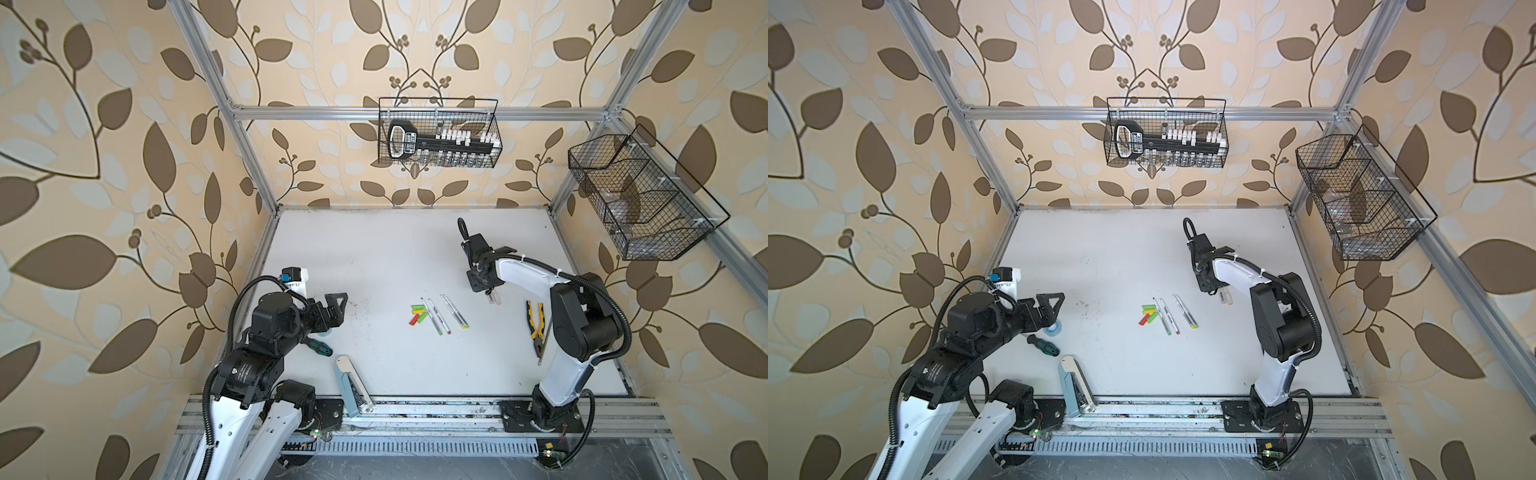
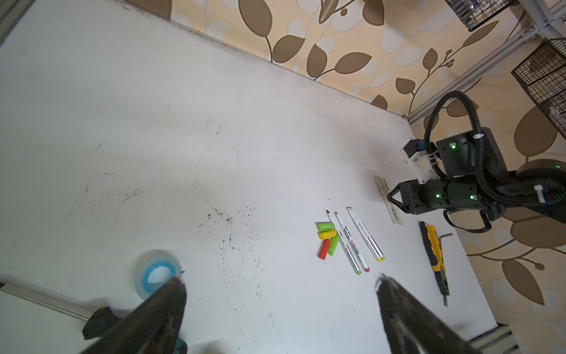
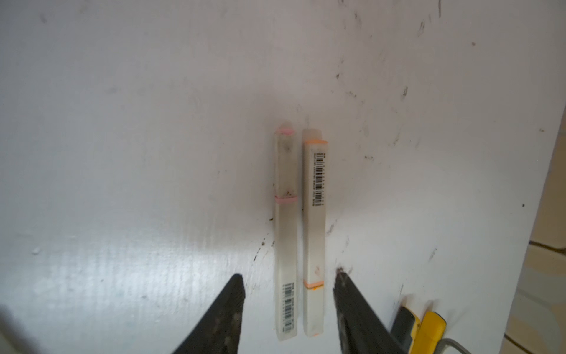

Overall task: Insert the pens into the pen caps
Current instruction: 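Lower the capped highlighter beside the orange highlighter and open the right gripper, then move the right gripper back over the white pens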

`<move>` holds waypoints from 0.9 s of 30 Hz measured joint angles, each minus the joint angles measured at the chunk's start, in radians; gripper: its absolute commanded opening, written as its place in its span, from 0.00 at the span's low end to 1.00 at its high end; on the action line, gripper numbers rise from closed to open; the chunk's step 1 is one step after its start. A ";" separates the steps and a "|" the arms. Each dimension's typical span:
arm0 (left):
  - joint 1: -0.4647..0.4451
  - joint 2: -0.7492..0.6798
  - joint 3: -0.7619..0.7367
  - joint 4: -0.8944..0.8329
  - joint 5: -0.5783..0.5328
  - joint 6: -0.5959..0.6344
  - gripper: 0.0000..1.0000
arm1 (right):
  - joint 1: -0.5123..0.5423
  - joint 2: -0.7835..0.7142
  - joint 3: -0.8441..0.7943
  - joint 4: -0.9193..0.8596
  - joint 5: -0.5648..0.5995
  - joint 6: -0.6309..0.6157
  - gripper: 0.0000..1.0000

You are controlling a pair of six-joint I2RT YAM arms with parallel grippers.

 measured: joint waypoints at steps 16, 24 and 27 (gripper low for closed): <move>-0.003 -0.026 0.000 -0.018 0.004 0.000 0.99 | 0.463 -0.267 -0.037 -0.204 0.084 0.341 0.77; -0.048 -0.065 0.000 -0.030 -0.003 0.000 0.99 | 0.659 -0.249 -0.021 -0.339 0.148 0.560 0.84; -0.048 -0.065 0.000 -0.030 -0.006 0.000 0.99 | 0.694 -0.222 0.033 -0.386 0.172 0.611 0.85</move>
